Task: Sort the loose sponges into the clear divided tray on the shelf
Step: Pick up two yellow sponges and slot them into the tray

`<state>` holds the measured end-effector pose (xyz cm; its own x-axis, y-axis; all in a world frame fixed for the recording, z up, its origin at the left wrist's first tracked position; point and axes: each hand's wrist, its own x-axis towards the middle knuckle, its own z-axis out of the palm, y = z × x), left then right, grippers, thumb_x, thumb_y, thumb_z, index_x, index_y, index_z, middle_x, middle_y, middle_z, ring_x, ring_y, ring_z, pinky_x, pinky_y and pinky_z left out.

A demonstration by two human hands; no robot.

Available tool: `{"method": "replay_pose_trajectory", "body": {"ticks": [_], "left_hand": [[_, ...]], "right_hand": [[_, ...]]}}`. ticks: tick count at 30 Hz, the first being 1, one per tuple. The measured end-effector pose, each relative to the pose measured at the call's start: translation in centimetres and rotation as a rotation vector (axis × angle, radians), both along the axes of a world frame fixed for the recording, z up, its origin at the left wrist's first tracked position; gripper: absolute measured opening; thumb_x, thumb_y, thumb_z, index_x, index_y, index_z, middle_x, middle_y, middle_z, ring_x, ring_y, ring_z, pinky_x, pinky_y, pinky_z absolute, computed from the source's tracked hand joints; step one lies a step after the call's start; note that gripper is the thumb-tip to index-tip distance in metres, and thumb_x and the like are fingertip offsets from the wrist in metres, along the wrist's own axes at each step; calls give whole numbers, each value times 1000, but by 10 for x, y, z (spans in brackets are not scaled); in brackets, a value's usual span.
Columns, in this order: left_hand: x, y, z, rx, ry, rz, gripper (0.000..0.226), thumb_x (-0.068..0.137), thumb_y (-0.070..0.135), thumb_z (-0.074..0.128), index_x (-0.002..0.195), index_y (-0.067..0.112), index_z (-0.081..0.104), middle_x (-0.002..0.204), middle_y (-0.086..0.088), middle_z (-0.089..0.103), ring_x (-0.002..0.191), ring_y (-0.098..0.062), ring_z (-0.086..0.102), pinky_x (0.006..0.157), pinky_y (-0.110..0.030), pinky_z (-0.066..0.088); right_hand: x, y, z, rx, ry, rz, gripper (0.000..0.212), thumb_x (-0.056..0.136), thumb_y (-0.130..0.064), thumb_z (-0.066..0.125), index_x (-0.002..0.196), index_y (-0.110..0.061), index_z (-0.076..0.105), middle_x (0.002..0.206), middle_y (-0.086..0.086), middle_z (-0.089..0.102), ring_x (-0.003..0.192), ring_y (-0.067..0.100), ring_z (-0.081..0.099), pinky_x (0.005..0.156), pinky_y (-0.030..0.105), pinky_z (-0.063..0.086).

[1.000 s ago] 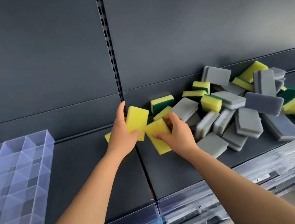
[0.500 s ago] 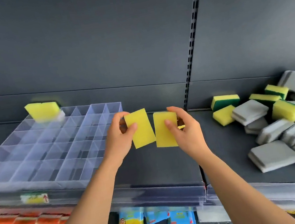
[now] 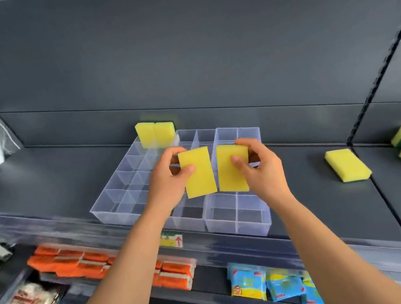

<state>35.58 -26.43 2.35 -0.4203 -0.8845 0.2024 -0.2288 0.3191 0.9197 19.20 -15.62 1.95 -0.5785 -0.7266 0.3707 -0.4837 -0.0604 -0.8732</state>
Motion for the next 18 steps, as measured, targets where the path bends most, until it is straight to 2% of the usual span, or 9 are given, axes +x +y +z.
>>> {"method": "replay_pose_trajectory", "body": {"ticks": [3,7,13,16,18], "left_hand": [[26,-26,2,1,-8,-1,28,86,19,65,91,43,51,99,12,60,93,-15,60,79,-41,54],[45,-61,3,10,-22,-2,29,86,16,64,95,40,51,102,6,60,94,-19,60,82,-48,53],[51,-122,2,5,-21,8,28,85,9,64,103,27,54,106,-2,63,94,-24,62,83,-50,52],[50,-151,3,-8,-49,5,29,84,8,64,103,27,55,104,-1,63,93,-25,62,83,-51,51],[48,-172,4,-27,-62,1,30,83,7,65,102,28,55,102,0,63,91,-24,62,83,-48,52]], "right_hand": [[25,-30,0,11,-5,16,25,88,-21,64,112,-27,61,91,-14,59,82,11,55,77,29,50],[41,-70,2,20,14,35,26,87,-20,65,112,-26,60,89,-11,60,82,13,55,75,27,48],[45,-135,3,11,31,65,26,85,-17,67,104,-32,59,88,-18,59,83,16,57,75,33,51],[42,-169,3,41,7,67,28,84,-19,68,108,-28,60,89,-5,63,83,20,57,77,35,51],[39,-191,2,57,19,76,30,83,-19,69,110,-27,60,89,-2,63,82,21,57,77,35,51]]}}
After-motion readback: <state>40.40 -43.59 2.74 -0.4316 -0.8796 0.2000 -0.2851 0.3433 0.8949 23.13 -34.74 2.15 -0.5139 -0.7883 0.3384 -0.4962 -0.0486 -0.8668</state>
